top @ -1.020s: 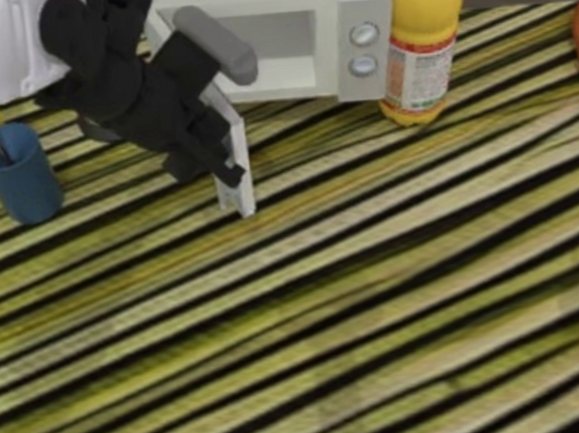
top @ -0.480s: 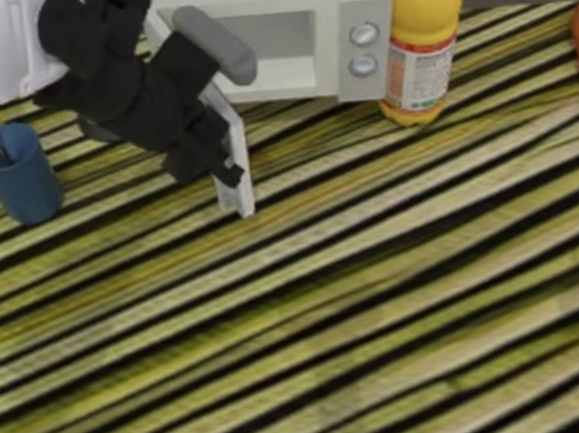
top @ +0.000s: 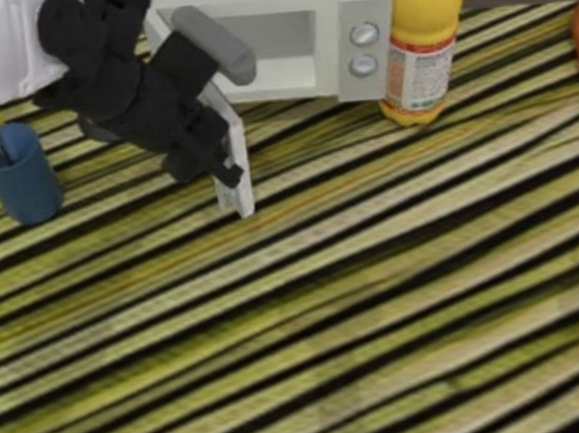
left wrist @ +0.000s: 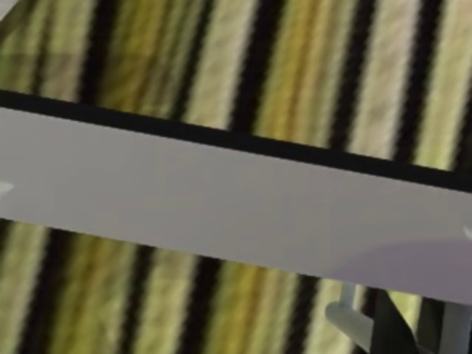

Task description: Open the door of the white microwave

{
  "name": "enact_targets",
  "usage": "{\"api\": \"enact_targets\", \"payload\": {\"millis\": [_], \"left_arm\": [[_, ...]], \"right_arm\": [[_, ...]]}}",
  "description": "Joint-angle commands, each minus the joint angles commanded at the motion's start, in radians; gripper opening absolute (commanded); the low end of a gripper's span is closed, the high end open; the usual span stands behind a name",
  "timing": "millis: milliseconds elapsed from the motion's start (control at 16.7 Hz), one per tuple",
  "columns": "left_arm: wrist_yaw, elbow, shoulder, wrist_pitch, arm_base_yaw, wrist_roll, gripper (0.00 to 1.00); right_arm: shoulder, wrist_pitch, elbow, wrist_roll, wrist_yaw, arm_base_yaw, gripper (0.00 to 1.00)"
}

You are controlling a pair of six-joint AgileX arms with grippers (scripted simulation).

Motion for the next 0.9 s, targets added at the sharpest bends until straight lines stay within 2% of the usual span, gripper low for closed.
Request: {"api": "enact_targets", "payload": {"millis": [180,600,900], "left_arm": [[0.011,-0.002,0.002,-0.005,0.003,0.015,0.0],[0.087,-0.005,-0.01,-0.064,0.074,0.195,0.0],[0.094,-0.006,-0.011,-0.07,0.081,0.211,0.0]], "right_arm": [[0.0,0.0,0.0,0.0,0.0,0.0,1.0],[0.0,0.0,0.0,0.0,0.0,0.0,1.0],[0.0,0.0,0.0,0.0,0.0,0.0,1.0]]}}
